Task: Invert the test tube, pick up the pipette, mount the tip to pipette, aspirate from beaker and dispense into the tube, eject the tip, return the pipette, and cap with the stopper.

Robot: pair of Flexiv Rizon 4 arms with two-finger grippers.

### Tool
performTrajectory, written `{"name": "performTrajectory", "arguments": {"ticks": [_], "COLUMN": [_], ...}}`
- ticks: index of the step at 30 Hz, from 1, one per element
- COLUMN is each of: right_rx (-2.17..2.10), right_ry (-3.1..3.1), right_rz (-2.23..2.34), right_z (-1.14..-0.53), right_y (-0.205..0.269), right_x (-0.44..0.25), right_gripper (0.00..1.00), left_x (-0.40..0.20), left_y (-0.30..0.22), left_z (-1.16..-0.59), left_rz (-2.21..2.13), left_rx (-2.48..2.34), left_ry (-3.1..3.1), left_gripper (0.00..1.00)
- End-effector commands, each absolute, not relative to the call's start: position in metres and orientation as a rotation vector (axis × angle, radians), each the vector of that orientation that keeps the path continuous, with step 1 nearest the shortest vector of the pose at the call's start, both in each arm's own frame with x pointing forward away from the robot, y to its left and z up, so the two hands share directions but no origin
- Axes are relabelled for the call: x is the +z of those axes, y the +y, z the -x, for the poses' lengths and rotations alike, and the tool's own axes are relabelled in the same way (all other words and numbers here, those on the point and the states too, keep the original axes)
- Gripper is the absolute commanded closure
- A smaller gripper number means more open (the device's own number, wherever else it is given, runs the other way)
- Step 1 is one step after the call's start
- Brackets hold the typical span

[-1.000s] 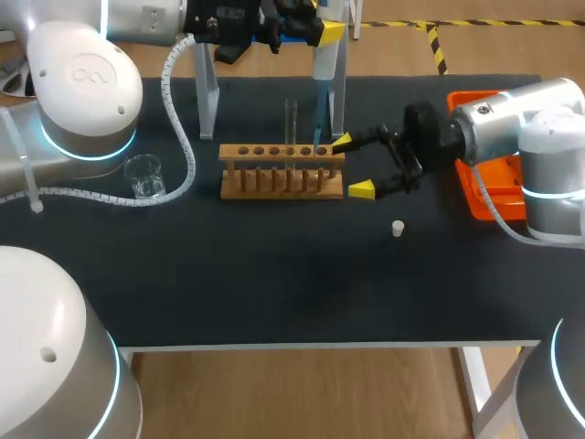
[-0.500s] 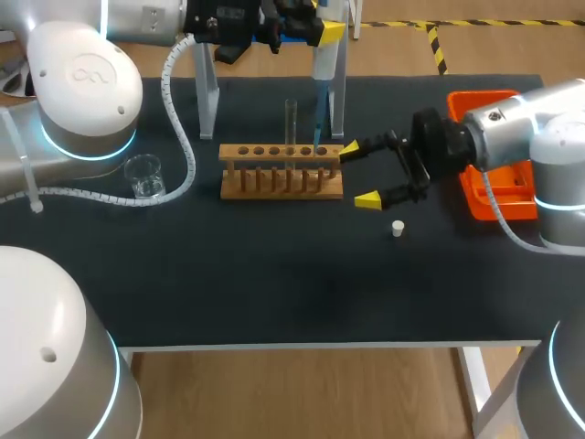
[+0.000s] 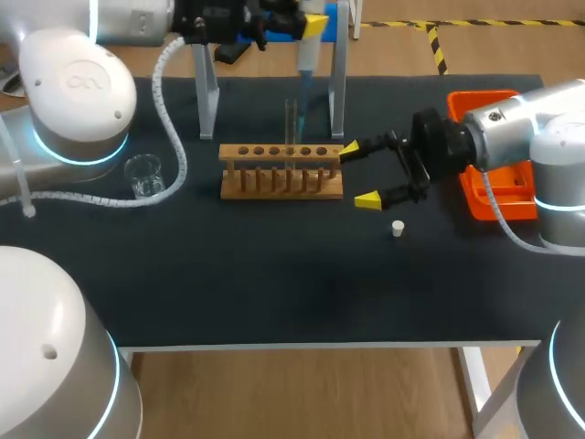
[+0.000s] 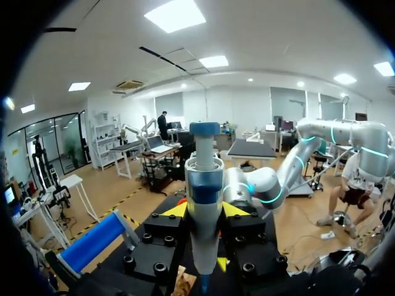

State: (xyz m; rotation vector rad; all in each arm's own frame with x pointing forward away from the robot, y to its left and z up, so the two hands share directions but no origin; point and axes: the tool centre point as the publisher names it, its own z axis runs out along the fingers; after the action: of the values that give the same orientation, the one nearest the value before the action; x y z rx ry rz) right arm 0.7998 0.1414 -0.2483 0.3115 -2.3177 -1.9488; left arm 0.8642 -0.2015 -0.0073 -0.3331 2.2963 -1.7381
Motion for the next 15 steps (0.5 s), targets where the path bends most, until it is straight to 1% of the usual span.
{"name": "performTrajectory", "arguments": {"ticks": [1,7,15], "right_rx": [-1.946,-1.946,-1.946], "right_ry": [-2.32,-2.32,-2.32], "right_rz": [-0.312,-0.312,-0.312], "right_z": [-0.799,-0.799,-0.799], "right_y": [0.141,0.141,0.141], "right_x": [-0.248,-0.248,-0.248], "right_gripper": [0.0,0.0,0.0], "left_x": [-0.008,-0.01,-0.033], "left_y": [-0.158,-0.11,-0.048], "left_z": [-0.859,-0.881,-0.911], "left_rz": [0.334,0.367,0.439], "left_rx": [-1.722,-1.672,-1.652], "left_ry": [2.276,2.225,2.169], "left_gripper": [1.0,1.0,1.0]}}
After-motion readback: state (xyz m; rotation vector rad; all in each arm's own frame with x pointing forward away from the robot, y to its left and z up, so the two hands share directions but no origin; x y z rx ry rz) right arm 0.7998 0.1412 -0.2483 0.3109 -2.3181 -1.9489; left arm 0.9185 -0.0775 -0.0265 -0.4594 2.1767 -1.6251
